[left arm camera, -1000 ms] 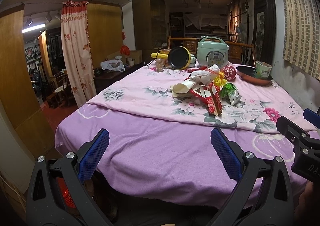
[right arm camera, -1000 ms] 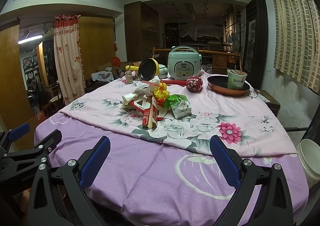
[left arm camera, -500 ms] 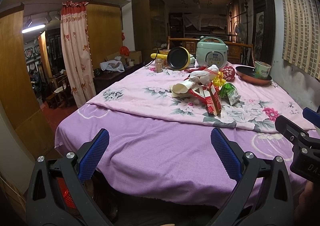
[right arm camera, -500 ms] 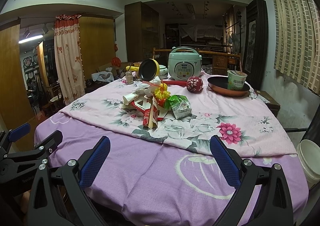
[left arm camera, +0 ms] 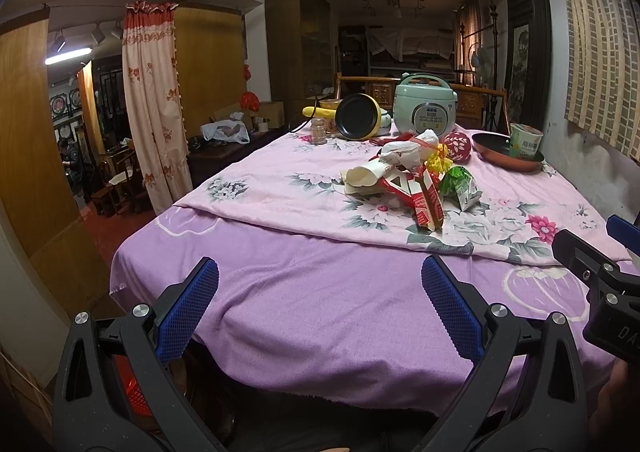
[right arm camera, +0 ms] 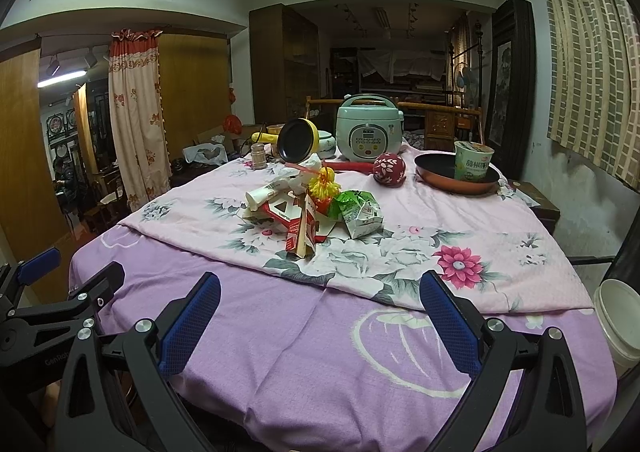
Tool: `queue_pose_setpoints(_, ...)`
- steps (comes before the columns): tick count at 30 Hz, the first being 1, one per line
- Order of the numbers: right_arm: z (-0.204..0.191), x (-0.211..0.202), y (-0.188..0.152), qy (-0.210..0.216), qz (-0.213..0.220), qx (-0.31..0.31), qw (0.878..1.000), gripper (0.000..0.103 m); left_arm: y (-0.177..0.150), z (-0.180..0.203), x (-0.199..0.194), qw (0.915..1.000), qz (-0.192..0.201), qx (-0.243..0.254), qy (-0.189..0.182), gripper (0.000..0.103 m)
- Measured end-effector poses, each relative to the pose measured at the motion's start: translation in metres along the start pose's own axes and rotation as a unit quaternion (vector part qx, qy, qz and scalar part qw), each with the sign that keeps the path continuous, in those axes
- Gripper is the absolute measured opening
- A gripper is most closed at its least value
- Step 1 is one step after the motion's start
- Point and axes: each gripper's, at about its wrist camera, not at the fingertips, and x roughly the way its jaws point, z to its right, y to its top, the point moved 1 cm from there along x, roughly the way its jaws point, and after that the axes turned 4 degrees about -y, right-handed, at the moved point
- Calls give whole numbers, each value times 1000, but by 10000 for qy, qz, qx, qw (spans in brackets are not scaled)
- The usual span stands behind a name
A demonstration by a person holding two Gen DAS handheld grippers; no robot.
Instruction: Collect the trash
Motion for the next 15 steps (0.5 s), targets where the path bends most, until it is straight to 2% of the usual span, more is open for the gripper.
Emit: queue_pose_setpoints(15,0,-1,0,-2,0,8,10000,98,-1,-1,-1,10000,18,14,-5,97)
